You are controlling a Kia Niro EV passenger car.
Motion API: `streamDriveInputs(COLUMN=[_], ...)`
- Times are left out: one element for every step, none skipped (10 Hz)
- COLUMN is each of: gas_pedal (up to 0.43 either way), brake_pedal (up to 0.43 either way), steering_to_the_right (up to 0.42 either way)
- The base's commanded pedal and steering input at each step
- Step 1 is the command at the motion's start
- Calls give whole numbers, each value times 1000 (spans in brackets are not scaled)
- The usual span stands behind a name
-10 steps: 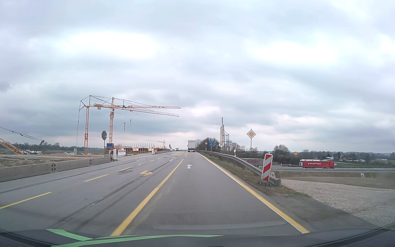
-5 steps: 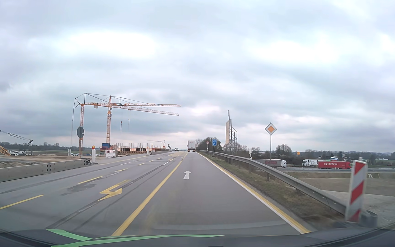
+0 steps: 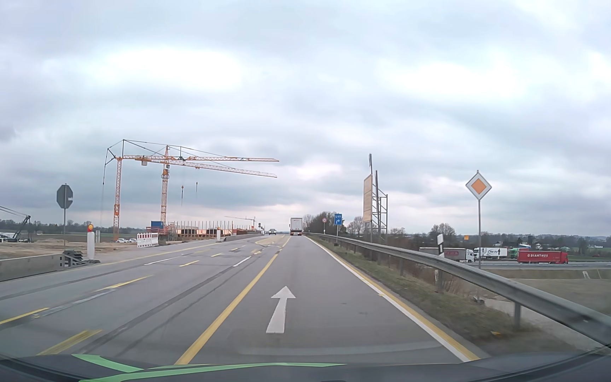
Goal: Follow the waypoints while adhering to traffic rules and regulations
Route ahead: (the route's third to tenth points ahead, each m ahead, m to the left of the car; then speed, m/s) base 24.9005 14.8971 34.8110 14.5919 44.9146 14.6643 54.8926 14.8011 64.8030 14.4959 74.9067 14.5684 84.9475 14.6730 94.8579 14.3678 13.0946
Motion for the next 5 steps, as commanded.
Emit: streamDriveInputs(gas_pedal=[130, 130, 130, 130, 130], brake_pedal=[0, 0, 0, 0, 0], steering_to_the_right=[0, 0, 0, 0, -1])
